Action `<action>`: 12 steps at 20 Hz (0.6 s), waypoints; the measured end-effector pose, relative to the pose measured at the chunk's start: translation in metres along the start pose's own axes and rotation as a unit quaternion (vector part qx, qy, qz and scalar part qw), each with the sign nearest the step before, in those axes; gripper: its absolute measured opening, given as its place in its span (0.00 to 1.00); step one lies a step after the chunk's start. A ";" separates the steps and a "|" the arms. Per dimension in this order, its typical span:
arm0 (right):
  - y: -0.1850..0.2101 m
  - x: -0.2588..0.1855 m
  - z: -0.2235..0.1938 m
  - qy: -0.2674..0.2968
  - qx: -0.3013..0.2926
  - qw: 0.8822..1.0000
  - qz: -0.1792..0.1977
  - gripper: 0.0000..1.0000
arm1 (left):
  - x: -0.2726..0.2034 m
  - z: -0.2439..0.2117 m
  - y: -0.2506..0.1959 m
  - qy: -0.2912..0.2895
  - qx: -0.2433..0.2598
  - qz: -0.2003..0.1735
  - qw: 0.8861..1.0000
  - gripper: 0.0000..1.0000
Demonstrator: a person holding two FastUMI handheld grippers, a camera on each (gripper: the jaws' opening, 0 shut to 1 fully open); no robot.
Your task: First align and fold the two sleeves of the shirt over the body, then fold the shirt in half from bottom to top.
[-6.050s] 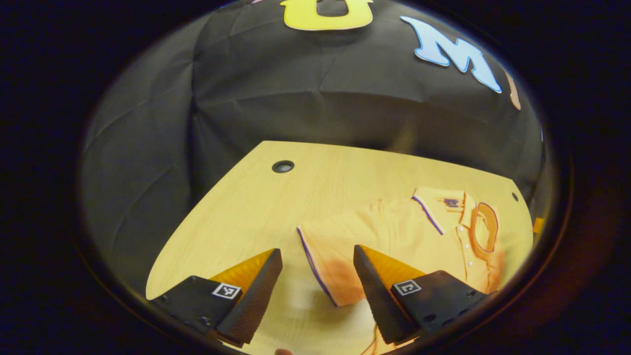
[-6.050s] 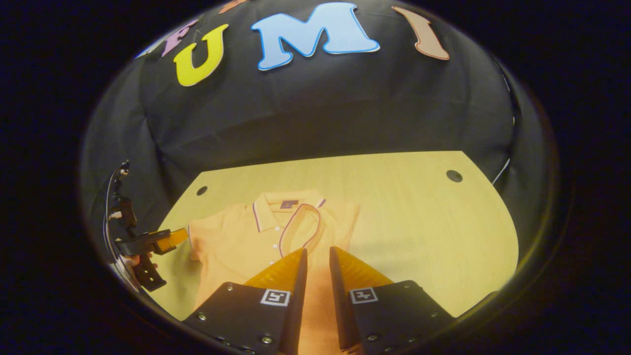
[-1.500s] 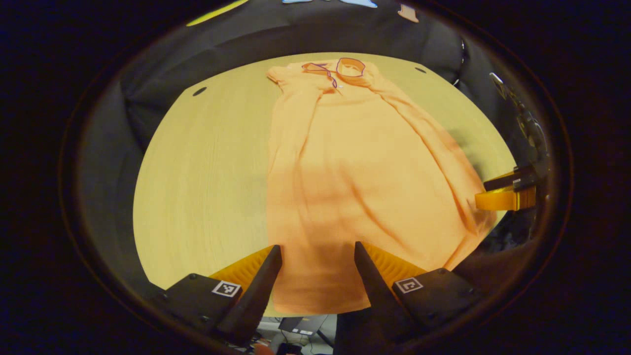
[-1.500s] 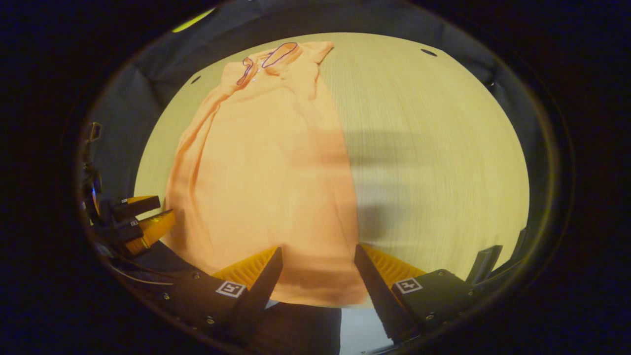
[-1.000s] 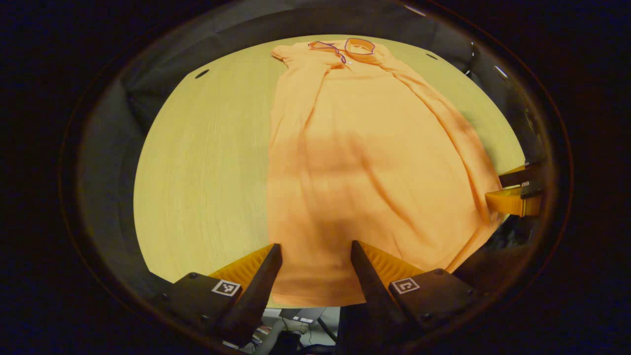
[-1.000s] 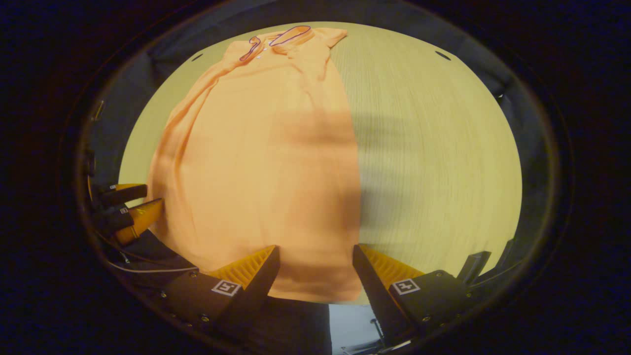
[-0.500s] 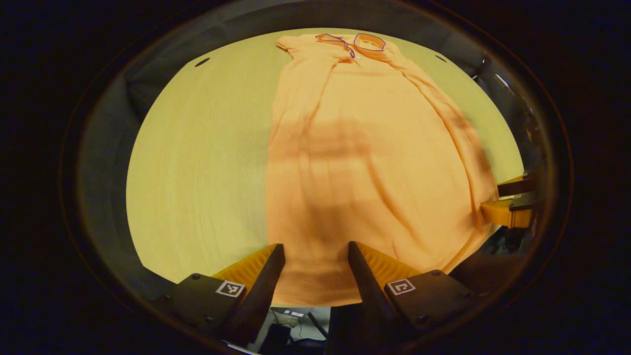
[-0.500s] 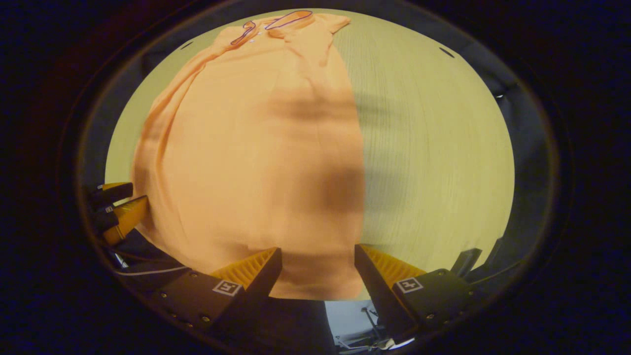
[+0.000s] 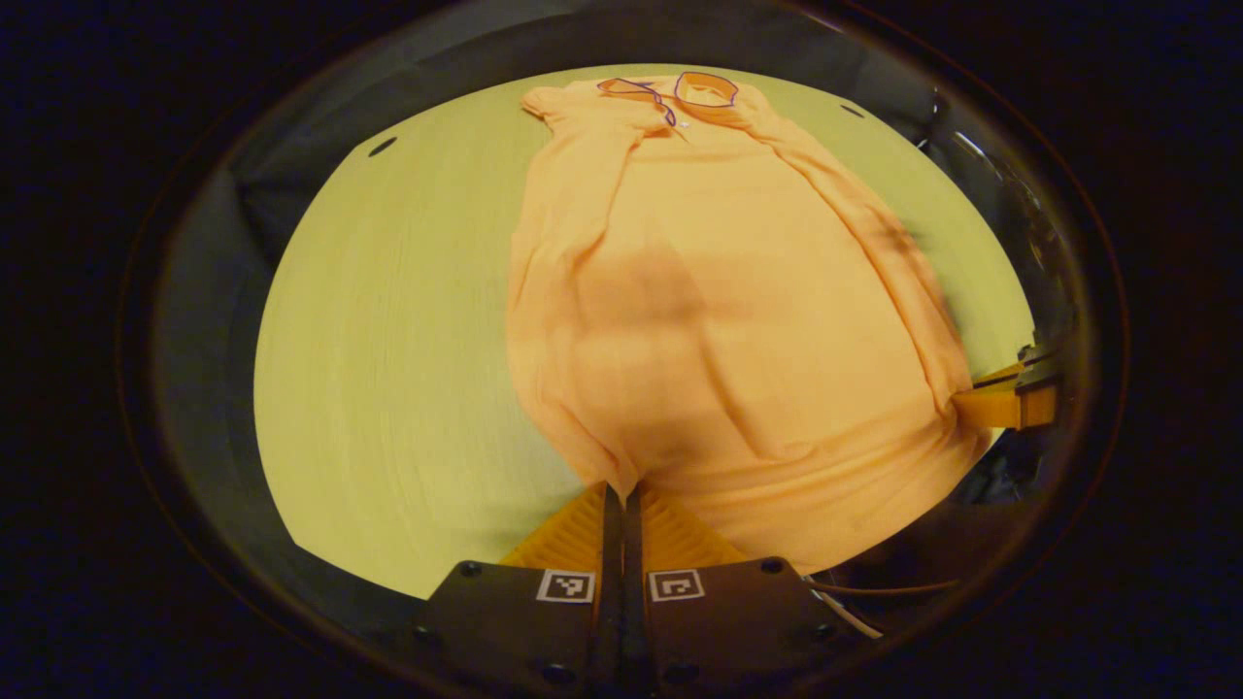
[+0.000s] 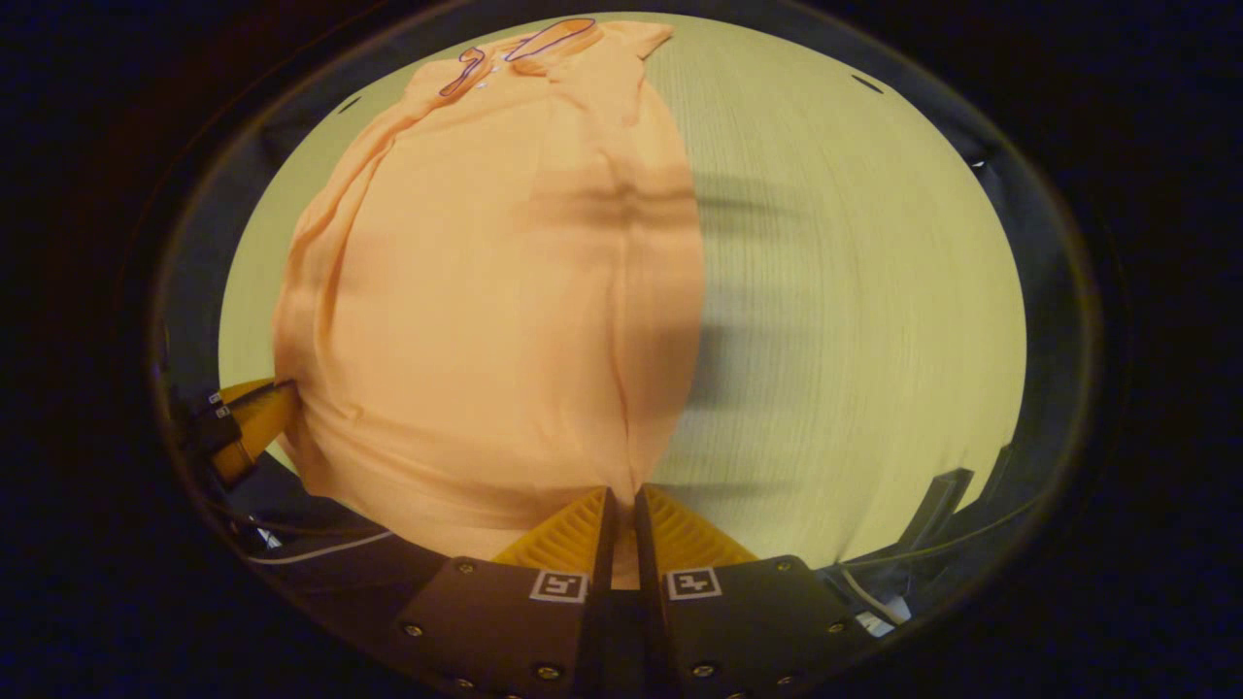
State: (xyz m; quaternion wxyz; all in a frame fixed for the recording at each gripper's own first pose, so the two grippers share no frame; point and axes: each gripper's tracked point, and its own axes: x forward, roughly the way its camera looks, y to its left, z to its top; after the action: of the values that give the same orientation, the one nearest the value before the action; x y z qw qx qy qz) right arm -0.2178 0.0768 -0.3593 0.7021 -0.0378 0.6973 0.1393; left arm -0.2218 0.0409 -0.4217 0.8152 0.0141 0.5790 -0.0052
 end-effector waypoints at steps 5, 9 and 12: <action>0.001 -0.004 0.006 -0.010 0.025 1.000 0.010 0.06 | -0.005 0.004 -0.003 0.003 -0.027 -0.018 0.999 0.07; -0.001 -0.026 0.035 -0.040 0.036 0.998 0.017 0.06 | -0.011 0.026 -0.004 -0.012 -0.051 -0.030 0.998 0.06; -0.001 -0.043 0.069 -0.069 0.042 0.997 0.021 0.06 | -0.019 0.054 0.001 -0.034 -0.050 -0.026 0.998 0.06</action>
State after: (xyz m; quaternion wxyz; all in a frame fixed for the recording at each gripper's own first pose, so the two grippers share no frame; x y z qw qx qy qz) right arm -0.1499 0.0864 -0.3155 0.7462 0.0159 0.6533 0.1271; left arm -0.1769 0.0406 -0.3859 0.8338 -0.0419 0.5505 0.0020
